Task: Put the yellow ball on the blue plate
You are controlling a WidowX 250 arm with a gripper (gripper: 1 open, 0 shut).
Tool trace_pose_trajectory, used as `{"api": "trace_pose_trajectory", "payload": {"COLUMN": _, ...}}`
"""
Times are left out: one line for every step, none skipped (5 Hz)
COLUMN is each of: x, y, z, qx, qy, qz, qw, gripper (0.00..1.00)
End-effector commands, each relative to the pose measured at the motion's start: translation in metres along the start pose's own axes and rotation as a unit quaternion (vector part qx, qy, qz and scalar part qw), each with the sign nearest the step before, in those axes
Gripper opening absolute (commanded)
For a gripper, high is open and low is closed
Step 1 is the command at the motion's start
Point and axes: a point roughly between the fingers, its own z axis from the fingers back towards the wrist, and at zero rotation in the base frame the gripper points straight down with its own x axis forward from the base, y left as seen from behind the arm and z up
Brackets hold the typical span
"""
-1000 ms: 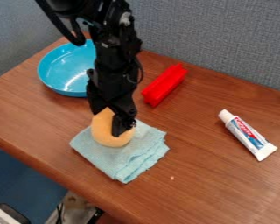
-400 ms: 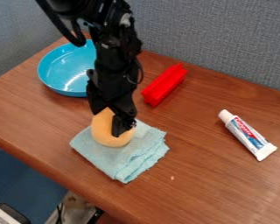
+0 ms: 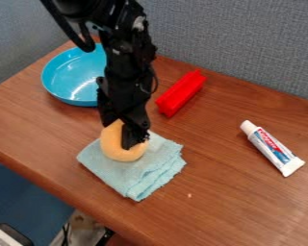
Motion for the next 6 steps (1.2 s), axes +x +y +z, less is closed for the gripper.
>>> {"api": "trace_pose_trajectory", "payload": {"x": -0.006, "y": 0.001, "z": -0.009, "qx": -0.009, "qy": 0.015, "qz": 0.006, "qw": 0.9998, "gripper": 0.00}}
{"api": "trace_pose_trajectory", "payload": {"x": -0.007, "y": 0.003, "z": -0.006, "qx": -0.011, "qy": 0.012, "qz": 0.010, "qw": 0.9998, "gripper": 0.00}}
{"api": "trace_pose_trajectory", "payload": {"x": -0.008, "y": 0.006, "z": -0.003, "qx": -0.012, "qy": 0.010, "qz": 0.014, "qw": 0.9998, "gripper": 0.00}}
{"api": "trace_pose_trajectory", "payload": {"x": -0.009, "y": 0.011, "z": 0.001, "qx": -0.013, "qy": 0.006, "qz": 0.019, "qw": 0.9997, "gripper": 0.00}}
{"api": "trace_pose_trajectory", "payload": {"x": -0.009, "y": 0.018, "z": 0.008, "qx": -0.013, "qy": -0.002, "qz": 0.028, "qw": 0.9995, "gripper": 0.00}}
{"api": "trace_pose_trajectory", "payload": {"x": -0.009, "y": 0.029, "z": 0.018, "qx": -0.012, "qy": -0.011, "qz": 0.041, "qw": 0.9990, "gripper": 0.00}}
